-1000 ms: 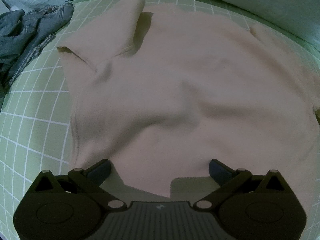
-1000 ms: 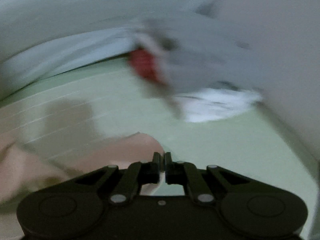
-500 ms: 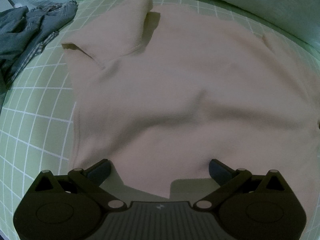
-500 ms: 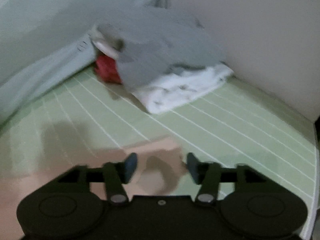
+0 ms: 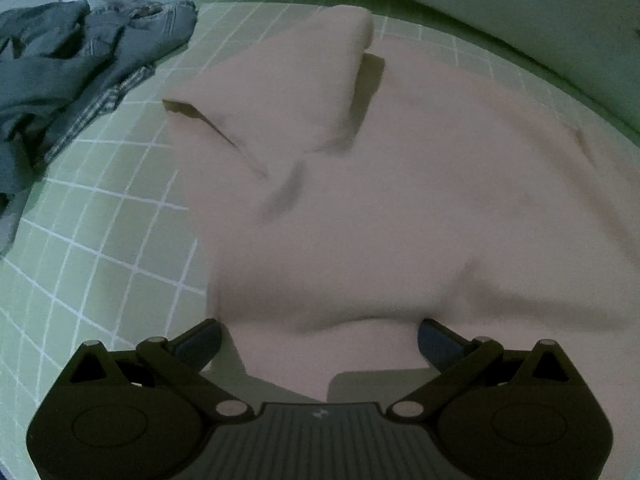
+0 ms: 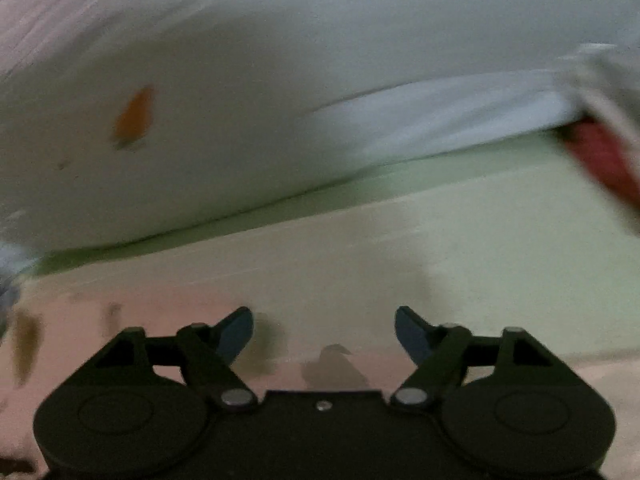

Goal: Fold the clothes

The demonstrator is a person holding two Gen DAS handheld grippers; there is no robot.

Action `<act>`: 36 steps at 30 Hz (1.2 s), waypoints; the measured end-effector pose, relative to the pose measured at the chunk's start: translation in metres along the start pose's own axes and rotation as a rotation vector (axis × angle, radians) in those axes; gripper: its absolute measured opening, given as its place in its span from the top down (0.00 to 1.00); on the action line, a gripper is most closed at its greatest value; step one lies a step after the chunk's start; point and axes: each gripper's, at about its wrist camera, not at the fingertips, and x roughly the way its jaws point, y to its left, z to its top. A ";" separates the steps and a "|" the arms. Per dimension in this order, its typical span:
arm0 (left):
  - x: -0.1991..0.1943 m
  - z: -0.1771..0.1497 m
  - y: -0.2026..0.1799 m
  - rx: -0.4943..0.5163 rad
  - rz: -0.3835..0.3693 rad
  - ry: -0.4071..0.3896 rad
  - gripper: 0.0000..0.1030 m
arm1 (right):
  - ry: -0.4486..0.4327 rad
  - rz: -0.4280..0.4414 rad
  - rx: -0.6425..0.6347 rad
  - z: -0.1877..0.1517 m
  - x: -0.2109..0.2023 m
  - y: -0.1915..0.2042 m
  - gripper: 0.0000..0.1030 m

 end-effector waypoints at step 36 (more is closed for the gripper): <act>-0.102 -0.070 0.045 -0.071 -0.003 -0.254 0.00 | 0.103 0.038 -0.288 -0.110 -0.087 0.101 0.00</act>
